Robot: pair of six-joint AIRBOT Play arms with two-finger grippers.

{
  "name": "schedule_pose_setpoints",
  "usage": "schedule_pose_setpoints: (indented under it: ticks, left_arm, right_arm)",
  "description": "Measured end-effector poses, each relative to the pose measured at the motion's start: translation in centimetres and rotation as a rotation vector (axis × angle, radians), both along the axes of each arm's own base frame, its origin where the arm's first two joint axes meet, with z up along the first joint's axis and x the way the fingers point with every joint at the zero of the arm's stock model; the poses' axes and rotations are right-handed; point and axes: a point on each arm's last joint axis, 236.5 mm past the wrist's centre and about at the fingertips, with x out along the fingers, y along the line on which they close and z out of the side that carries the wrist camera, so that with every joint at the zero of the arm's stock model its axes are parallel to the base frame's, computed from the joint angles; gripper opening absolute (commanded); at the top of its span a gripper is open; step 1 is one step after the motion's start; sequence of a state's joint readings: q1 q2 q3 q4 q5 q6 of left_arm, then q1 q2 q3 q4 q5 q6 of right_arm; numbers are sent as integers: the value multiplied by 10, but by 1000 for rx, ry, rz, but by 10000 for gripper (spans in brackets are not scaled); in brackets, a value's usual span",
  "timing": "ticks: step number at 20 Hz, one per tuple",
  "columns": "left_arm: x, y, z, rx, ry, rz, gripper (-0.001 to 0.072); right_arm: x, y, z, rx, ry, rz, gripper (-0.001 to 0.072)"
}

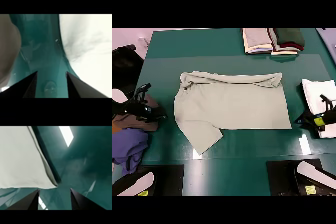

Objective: Fold the shirts.

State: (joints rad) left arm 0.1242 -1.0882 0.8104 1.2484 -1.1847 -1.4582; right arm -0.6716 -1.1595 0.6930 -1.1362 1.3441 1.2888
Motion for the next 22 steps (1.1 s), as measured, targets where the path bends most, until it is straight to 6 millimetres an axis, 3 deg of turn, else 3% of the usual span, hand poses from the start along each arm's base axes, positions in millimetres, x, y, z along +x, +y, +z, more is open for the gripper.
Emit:
schedule_pose_setpoints:
  ticks: [3, 6, 7, 13, 19, 22]
  left_arm:
    - [-1, -5, -2, -22, -7, 12, 436]
    - [-2, -7, -3, -33, -7, 17, 437]
    - [-2, -8, -3, -36, -6, 18, 437]
    - [-1, -21, -10, -50, -20, -4, 437]
    - [-5, -51, -31, -95, -49, -17, 437]
    - [-8, -57, -37, -105, -45, -14, 437]
  right_arm:
    - [-1, 24, -12, 73, 15, 13, 426]
    - [9, 43, -21, 74, 7, 80, 98]
    - [15, 48, -21, 64, -5, 109, 19]
    - [51, 62, -3, -23, -131, 222, 19]
    - [58, 68, 8, -31, -166, 241, 19]
    - [57, 69, 10, -30, -166, 244, 19]
